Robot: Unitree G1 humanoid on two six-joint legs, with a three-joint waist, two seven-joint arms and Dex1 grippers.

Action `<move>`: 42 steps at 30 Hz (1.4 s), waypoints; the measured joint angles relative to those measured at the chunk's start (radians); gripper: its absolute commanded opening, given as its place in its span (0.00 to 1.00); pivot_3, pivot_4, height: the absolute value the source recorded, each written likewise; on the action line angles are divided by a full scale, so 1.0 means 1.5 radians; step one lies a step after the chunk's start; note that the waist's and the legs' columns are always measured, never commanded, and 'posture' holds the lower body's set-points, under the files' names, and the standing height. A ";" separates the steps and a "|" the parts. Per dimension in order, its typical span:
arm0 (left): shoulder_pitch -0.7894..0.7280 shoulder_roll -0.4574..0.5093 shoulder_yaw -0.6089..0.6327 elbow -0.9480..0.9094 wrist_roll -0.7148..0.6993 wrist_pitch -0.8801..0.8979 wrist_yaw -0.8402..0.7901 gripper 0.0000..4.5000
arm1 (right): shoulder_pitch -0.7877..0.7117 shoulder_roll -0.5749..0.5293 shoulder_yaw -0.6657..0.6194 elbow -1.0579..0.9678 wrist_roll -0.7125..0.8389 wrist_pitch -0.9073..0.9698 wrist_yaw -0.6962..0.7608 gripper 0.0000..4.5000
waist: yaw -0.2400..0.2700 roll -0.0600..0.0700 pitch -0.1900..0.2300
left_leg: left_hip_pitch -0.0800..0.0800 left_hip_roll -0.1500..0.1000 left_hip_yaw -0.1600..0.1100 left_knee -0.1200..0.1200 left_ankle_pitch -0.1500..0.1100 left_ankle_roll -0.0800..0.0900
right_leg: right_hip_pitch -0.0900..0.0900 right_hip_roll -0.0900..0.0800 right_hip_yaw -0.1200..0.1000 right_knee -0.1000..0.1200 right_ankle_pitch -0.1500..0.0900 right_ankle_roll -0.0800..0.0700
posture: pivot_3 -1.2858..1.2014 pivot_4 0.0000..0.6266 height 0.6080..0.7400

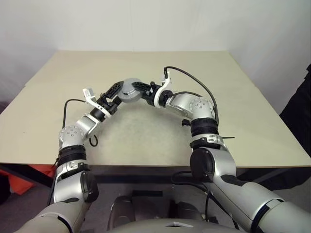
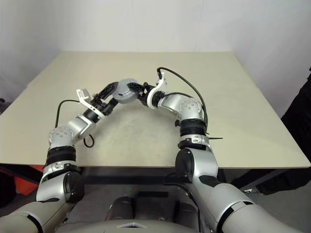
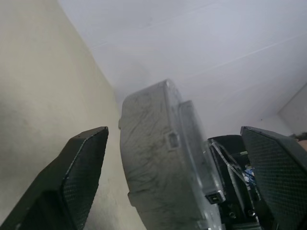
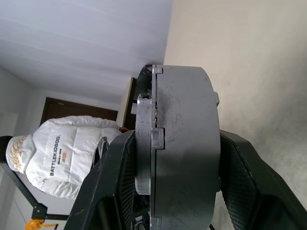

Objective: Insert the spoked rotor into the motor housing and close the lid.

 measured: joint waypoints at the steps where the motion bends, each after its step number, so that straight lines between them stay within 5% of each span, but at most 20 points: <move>1: 0.000 0.000 0.000 0.001 0.000 0.000 0.000 0.99 | 0.000 0.000 0.001 0.000 0.000 0.000 0.000 0.45 | 0.000 0.000 0.000 | 0.000 0.000 0.000 0.000 0.000 0.000 | 0.000 0.000 0.000 0.000 0.000 0.000 | 0.52 0.00 1.00; 6: 0.000 0.000 0.000 0.007 0.001 -0.001 -0.002 0.99 | 0.000 0.000 0.002 0.000 0.000 0.000 0.000 0.45 | 0.000 0.000 0.000 | 0.000 0.000 0.000 0.001 0.000 0.000 | 0.000 0.000 0.000 0.001 0.000 0.000 | 0.52 0.00 1.00; 15: -0.001 0.002 0.006 0.026 -0.002 -0.005 -0.018 0.47 | 0.000 0.000 0.002 0.000 0.001 0.000 0.007 0.45 | 0.000 0.000 0.000 | 0.000 0.000 0.000 0.001 0.000 0.000 | 0.000 0.000 0.000 0.001 0.000 0.000 | 0.52 0.00 1.00; 30: -0.002 0.010 0.023 0.038 -0.012 0.027 -0.029 0.47 | 0.000 0.000 0.013 0.000 0.001 0.001 0.019 0.45 | 0.000 0.000 0.000 | 0.000 0.000 0.000 0.001 0.000 0.000 | 0.000 0.000 0.000 0.001 0.000 0.000 | 0.52 0.00 1.00; 36: -0.004 0.010 0.017 0.037 -0.011 0.029 -0.049 0.89 | 0.000 0.000 0.013 0.000 -0.002 -0.003 0.013 0.45 | 0.001 0.000 0.000 | 0.000 0.000 0.000 0.001 0.000 0.000 | 0.000 0.000 0.000 0.002 0.000 0.000 | 0.52 0.00 1.00; 42: -0.009 0.005 0.016 0.044 -0.011 0.041 -0.050 0.85 | 0.000 -0.001 0.013 0.000 -0.003 -0.003 0.013 0.45 | 0.000 0.000 0.000 | 0.000 0.000 0.000 0.001 0.000 0.000 | 0.000 0.000 0.000 0.002 0.000 0.000 | 0.52 0.00 1.00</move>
